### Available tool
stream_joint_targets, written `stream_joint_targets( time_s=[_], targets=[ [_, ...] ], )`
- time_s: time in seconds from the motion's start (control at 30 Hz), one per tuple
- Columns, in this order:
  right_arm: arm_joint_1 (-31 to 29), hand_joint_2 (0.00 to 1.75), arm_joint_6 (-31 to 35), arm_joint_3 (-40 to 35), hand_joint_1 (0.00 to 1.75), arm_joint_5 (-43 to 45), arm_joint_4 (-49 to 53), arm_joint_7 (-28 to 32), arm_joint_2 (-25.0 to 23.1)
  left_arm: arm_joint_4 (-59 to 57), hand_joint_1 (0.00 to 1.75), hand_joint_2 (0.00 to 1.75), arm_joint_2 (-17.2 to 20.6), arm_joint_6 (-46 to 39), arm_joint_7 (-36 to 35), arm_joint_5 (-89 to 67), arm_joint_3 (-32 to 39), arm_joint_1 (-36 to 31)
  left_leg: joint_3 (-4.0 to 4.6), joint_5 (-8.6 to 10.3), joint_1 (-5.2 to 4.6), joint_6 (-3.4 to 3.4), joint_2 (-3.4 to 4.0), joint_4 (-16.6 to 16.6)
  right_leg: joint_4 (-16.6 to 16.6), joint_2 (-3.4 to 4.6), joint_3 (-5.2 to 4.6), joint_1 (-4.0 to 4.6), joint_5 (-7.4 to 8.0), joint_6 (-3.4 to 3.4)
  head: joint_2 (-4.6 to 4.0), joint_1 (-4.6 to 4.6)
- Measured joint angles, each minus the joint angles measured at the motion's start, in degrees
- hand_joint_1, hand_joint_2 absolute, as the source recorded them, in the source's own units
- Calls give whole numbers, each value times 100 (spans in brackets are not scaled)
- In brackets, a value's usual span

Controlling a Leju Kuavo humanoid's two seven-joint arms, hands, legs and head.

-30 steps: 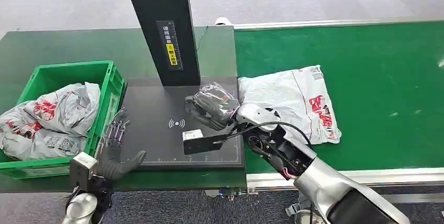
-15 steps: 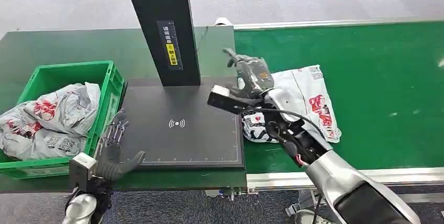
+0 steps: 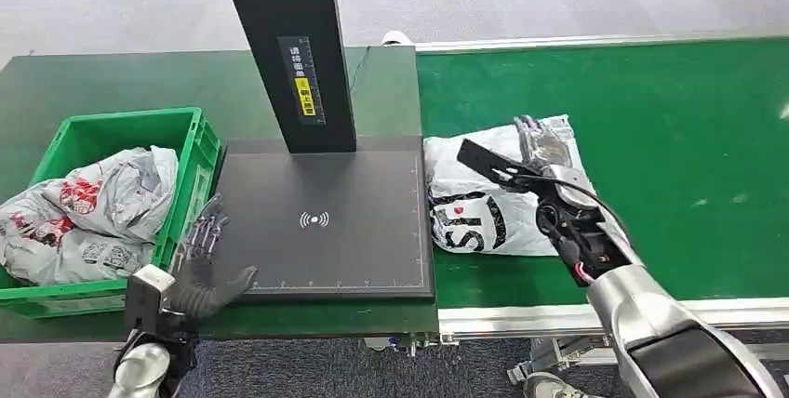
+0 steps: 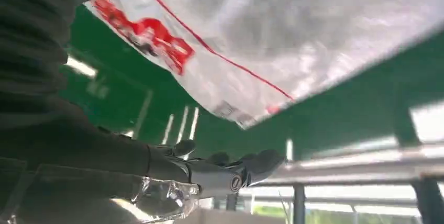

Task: Moved the parcel from conveyor to table for the left to box.

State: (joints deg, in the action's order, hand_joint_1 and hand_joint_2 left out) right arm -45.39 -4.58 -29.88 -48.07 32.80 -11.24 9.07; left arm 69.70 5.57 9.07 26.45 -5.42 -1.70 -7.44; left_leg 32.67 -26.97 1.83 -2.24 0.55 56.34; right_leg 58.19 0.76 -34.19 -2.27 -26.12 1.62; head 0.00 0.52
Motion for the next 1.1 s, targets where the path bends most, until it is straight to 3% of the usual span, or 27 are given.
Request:
stream_joint_targets(
  time_s=[0.1,0.33,1.1],
  targets=[
    [59,175,-835,15,0,-109,-227,75,146,-22,0,175,-33,-15,-41,-7,-24,-50,0,0,1,0,-2,0,0,0,-1,1,0,0,0,0],
    [153,175,-1587,-18,0,-170,-500,491,367,-114,0,175,-105,-70,-70,-17,-109,-180,0,0,1,0,0,0,0,0,0,1,0,0,0,0],
    [333,175,-1693,-140,0,-183,-601,649,623,-157,0,175,-129,-70,-81,-24,-208,-226,0,0,1,0,0,0,0,0,0,1,0,0,0,0]
  ],
)
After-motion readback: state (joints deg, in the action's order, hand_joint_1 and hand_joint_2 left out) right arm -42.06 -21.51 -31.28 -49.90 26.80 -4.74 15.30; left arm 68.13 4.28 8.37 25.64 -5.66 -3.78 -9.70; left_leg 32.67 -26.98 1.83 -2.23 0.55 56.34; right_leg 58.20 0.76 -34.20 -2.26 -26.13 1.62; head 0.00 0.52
